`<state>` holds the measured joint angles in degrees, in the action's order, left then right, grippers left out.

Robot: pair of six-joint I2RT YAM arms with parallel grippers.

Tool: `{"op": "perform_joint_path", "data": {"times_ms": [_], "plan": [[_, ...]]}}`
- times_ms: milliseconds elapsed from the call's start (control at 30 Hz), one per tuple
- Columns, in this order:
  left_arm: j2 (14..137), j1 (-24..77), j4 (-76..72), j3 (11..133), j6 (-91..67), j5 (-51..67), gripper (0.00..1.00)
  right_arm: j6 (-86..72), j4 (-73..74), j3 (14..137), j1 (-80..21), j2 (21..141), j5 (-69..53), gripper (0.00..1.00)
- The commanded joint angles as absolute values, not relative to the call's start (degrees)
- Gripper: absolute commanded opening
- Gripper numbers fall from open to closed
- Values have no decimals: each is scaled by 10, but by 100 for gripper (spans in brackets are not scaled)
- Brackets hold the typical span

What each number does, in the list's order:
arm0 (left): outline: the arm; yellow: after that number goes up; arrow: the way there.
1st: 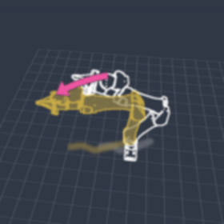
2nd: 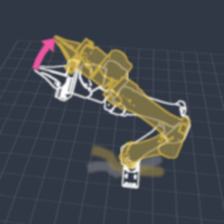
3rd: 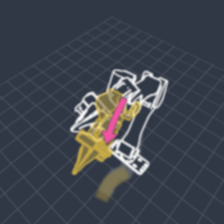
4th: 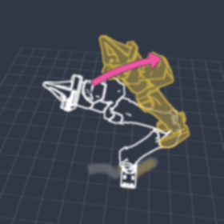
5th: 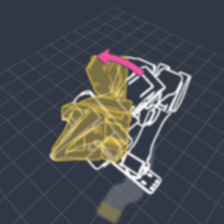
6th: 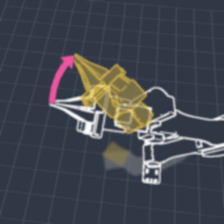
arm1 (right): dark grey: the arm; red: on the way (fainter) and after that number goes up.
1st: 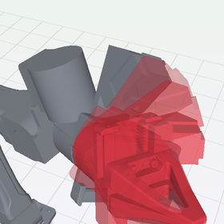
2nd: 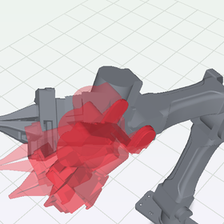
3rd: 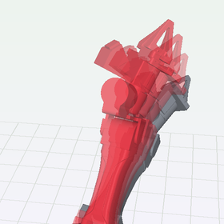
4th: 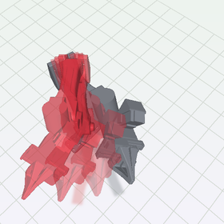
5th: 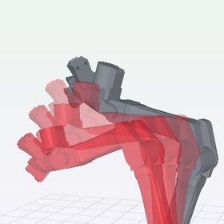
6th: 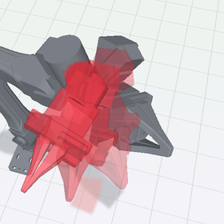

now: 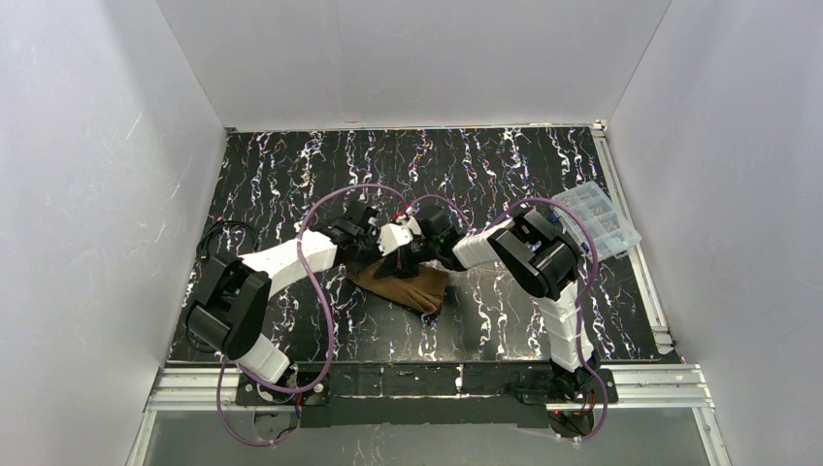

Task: Fold the napkin into a case and place the utensils inside
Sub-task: Stuff the top corner of the smaller-rectangle-folded napkin into the folded napkin.

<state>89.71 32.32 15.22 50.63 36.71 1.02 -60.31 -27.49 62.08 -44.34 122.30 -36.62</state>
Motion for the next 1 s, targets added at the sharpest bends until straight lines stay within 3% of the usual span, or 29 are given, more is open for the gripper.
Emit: {"op": "perform_joint_path", "data": {"times_ms": [0,500,967], "plan": [[889,295,191,550,331,0,0,-601,-247,605,-451,1225,-379,1],[866,287,221,536,343,89,0,-606,-213,633,-450,1224,-371,1],[862,290,208,520,361,94,0,-621,-189,679,-450,1203,-378,1]]}}
